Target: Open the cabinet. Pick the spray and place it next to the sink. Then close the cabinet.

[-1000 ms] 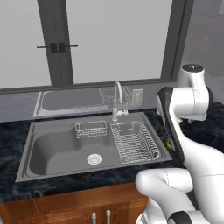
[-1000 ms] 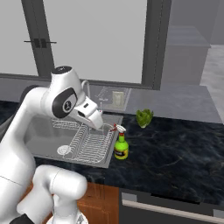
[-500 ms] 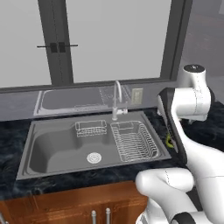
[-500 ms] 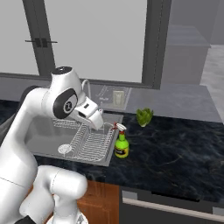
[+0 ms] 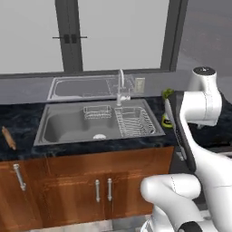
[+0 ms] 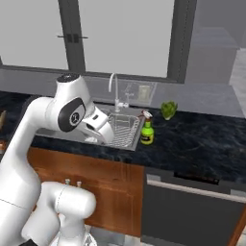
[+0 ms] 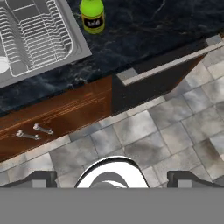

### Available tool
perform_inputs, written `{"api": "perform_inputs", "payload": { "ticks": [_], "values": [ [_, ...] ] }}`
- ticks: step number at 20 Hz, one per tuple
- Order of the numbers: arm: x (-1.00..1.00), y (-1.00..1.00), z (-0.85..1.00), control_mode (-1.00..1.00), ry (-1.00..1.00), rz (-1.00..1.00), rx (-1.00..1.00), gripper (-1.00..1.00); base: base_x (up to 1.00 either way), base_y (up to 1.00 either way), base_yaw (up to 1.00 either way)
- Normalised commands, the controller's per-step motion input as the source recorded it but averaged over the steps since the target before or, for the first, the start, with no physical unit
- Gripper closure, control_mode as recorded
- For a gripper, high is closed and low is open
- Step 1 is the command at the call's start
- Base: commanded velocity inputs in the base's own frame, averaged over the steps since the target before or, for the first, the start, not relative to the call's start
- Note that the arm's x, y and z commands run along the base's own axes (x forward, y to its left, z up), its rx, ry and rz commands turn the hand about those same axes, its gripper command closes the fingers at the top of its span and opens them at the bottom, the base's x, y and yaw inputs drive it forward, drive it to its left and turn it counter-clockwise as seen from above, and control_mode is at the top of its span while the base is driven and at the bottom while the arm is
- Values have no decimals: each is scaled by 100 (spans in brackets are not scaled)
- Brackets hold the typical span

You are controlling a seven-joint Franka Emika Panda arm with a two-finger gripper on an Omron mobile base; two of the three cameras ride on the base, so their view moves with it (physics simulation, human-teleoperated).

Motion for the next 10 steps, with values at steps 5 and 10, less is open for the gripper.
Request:
{"api": "perform_inputs", "payload": {
  "ticks": [5,10],
  "values": [
    [0,0,0,100,0,0,0,-100,61,33,75],
    [0,0,0,100,0,0,0,-100,44,0,100]
  ]
}}
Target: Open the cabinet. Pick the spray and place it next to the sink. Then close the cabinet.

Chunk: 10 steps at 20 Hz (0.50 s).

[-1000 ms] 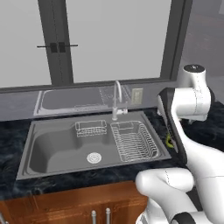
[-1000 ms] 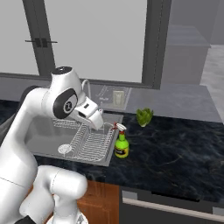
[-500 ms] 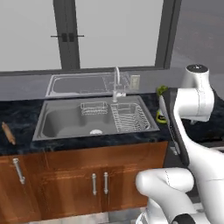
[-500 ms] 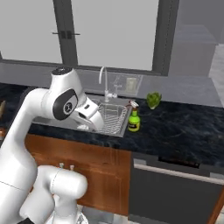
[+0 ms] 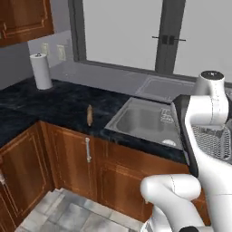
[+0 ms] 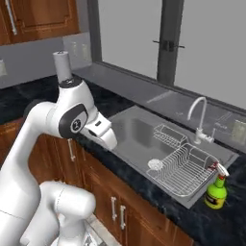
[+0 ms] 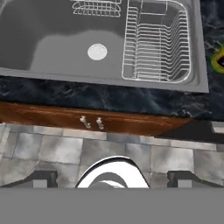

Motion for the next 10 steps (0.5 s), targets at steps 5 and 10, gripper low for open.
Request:
{"api": "perform_inputs", "payload": {
  "ticks": [5,10],
  "values": [
    [0,0,0,100,0,0,0,-100,43,-1,100],
    [0,0,0,100,0,0,0,-100,42,-19,100]
  ]
}}
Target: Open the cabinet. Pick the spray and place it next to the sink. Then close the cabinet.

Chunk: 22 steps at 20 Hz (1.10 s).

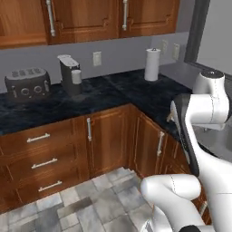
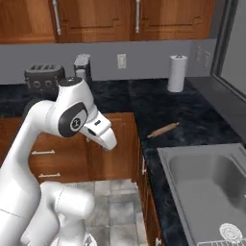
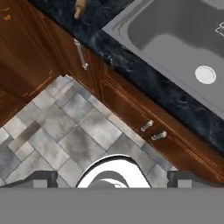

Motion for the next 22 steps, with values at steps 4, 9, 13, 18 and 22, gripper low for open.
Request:
{"api": "perform_inputs", "payload": {
  "ticks": [4,9,13,18,22],
  "values": [
    [0,0,0,100,0,0,0,-100,31,-19,99],
    [0,0,0,100,0,0,0,-100,3,-4,38],
    [0,0,0,100,0,0,0,-100,77,24,-4],
    [0,0,0,100,0,0,0,-100,100,48,-8],
    [0,0,0,100,0,0,0,-100,77,63,-3]
  ]
}}
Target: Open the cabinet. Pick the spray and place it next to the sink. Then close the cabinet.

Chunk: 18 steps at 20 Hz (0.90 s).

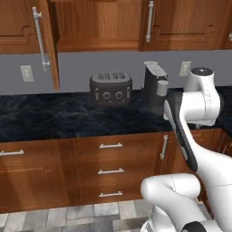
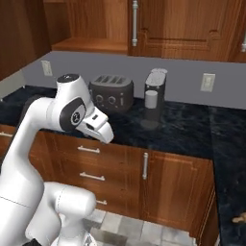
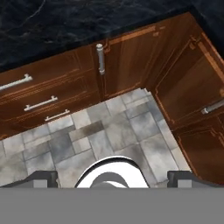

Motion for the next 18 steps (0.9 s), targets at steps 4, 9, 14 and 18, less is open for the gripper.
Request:
{"api": "perform_inputs", "payload": {
  "ticks": [4,9,14,18],
  "values": [
    [0,0,0,100,0,0,0,-100,36,18,15],
    [0,0,0,100,0,0,0,-100,24,0,20],
    [0,0,0,100,0,0,0,-100,69,0,-3],
    [0,0,0,100,0,0,0,-100,94,4,-26]
  ]
}}
